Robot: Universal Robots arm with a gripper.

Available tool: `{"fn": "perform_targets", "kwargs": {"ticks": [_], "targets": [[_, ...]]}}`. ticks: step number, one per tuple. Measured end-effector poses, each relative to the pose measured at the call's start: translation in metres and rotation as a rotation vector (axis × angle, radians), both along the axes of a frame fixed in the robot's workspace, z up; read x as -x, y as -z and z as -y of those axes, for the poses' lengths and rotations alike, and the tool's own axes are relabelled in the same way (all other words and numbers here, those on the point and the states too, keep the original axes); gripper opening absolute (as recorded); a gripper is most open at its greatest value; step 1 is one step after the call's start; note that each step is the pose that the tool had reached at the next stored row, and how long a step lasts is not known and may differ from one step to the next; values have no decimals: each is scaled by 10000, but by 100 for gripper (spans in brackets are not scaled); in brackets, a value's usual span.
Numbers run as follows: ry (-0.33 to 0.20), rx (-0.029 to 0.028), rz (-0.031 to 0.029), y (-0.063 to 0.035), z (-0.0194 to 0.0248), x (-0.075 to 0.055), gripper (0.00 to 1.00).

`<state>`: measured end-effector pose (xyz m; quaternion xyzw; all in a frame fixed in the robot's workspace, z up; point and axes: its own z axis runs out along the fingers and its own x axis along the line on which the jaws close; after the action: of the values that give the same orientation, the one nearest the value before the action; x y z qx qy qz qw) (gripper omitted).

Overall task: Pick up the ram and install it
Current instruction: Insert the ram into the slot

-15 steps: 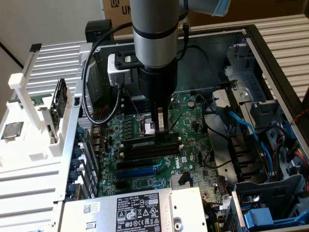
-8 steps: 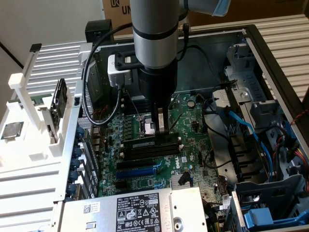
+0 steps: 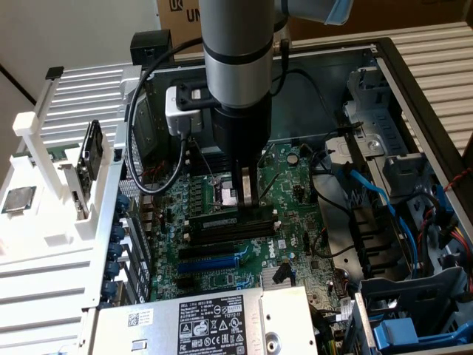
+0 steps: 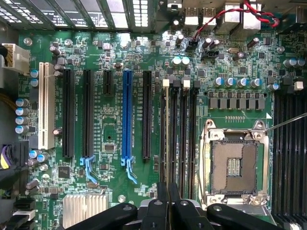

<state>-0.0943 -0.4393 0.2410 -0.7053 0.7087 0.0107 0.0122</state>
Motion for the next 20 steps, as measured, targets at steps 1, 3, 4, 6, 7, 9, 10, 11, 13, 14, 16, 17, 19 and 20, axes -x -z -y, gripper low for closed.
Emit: {"fn": "perform_targets", "kwargs": {"ticks": [1, 3, 4, 6, 7, 9, 10, 11, 13, 14, 16, 17, 19, 20], "targets": [[0, -1, 1, 2, 0, 0, 12], [1, -1, 1, 5, 1, 0, 12], [0, -4, 2, 9, 0, 0, 12], [0, 0, 0, 11, 1, 0, 12], [0, -1, 1, 14, 1, 0, 12], [-1, 0, 0, 17, 1, 1, 12], [-1, 1, 0, 18, 1, 2, 12], [3, -1, 0, 20, 1, 5, 12], [12, -1, 0, 23, 1, 5, 12], [19, -1, 1, 24, 1, 5, 12], [36, -2, 0, 24, 1, 5, 12], [47, -4, -2, 25, 1, 5, 12], [59, -9, -7, 25, 1, 1, 12], [65, -13, -12, 26, 1, -2, 12]]}}
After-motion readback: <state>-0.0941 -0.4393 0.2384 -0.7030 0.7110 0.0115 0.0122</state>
